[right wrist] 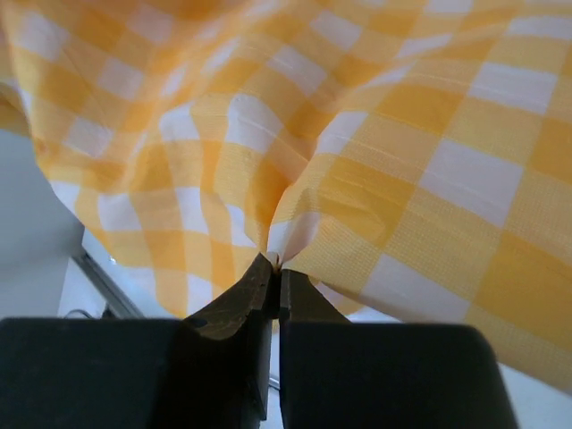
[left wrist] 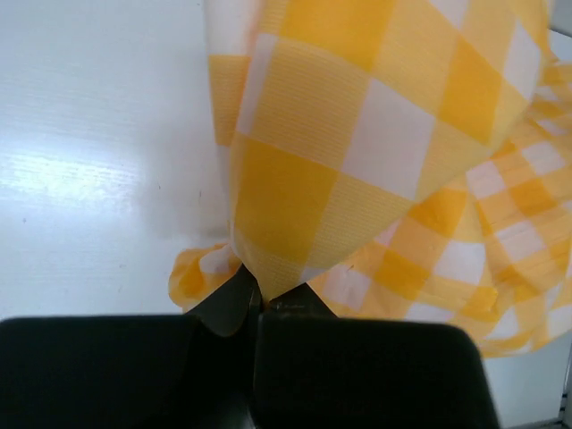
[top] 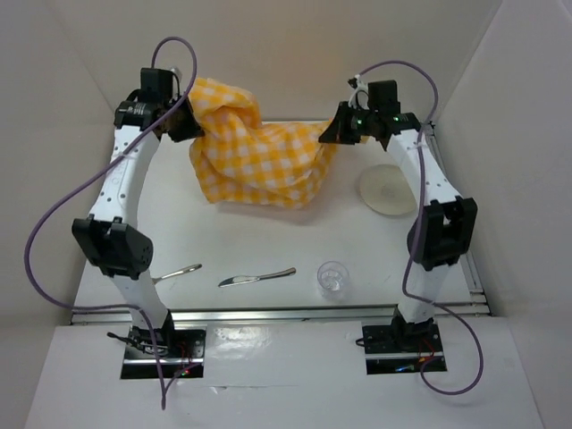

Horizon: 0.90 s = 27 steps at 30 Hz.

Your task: Set the dinner table for one person

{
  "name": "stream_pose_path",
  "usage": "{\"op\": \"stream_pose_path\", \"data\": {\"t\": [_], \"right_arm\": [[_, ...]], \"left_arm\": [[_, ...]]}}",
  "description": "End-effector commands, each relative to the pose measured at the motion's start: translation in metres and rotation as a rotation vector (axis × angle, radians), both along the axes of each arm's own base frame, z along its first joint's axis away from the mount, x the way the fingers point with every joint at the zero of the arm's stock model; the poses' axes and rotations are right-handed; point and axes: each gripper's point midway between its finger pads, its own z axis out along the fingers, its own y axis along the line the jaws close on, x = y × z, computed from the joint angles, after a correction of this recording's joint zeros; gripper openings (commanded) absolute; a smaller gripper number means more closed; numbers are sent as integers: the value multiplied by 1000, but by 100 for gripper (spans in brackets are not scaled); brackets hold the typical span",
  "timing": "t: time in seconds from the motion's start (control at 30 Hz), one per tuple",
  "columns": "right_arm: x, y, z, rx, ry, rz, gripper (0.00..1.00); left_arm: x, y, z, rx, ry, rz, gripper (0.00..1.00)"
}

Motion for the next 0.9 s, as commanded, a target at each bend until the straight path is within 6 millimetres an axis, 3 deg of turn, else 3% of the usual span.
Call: {"op": "stream_pose_path", "data": {"t": [0.0,0.03,0.07,0.1,0.13,0.17,0.2,0.23,0.27,0.3,0.33,0.37,0.4,0.5,0.53,0.57,0.6,0.63,0.67,0.7,0.77,0.8,0.87], "right_arm": [[43,8,-14,12,30,26,7],[58,12,-54,4,115,32,54],[66,18,-64,5,140,36,70],[85,22,-44,15,82,37,82],[89,21,-97,-17,222,26,91],[95,17,-104,-43,242,1,97],[99,16,-95,-48,229,-7,99],[93,12,-100,-70,260,-23,99],[93,7,-98,-131,242,-74,99],[70,3,-135,-185,328,-86,99],[77,0,-79,-157,143,-119,99],[73,-7,-70,-156,100,-160,99],[52,-10,-96,-155,159,-173,99],[39,-17,-34,-95,-19,-226,99],[33,-22,-39,-106,-20,-243,97],[26,-26,-25,-98,-43,-265,95],[23,-28,-21,-98,-59,-275,93],[13,-24,-33,-108,-33,-261,91],[9,-28,-24,-107,-59,-275,83],[4,-23,-23,-103,-69,-264,79],[-7,-28,-28,-112,-63,-273,68],[-14,-25,-31,-108,-53,-269,61],[-27,-28,-40,-107,-34,-272,53]], "left_arm": [[16,10,-70,94,213,-15,0],[24,15,-78,94,230,-4,4],[45,21,-94,86,244,6,16],[56,20,-104,86,251,6,31],[67,31,-111,86,254,45,58],[73,44,-108,92,254,94,71],[75,43,-124,88,294,99,79],[72,53,-120,94,295,120,81],[66,52,-134,82,327,135,89],[62,55,-133,94,316,148,90],[53,62,-100,91,238,176,90],[36,61,-119,87,283,182,90],[36,61,-110,83,232,184,90],[1,62,-99,75,232,209,82],[-12,62,-102,72,260,215,73],[-21,63,-102,72,268,233,68],[-42,61,-110,59,298,232,64],[-52,57,-113,40,308,230,57],[-57,55,-116,30,298,222,57],[-80,55,-127,26,332,230,57],[-101,52,-140,7,372,242,57],[-122,48,-163,-15,444,252,60],[-145,39,-173,-49,474,245,66]]}}
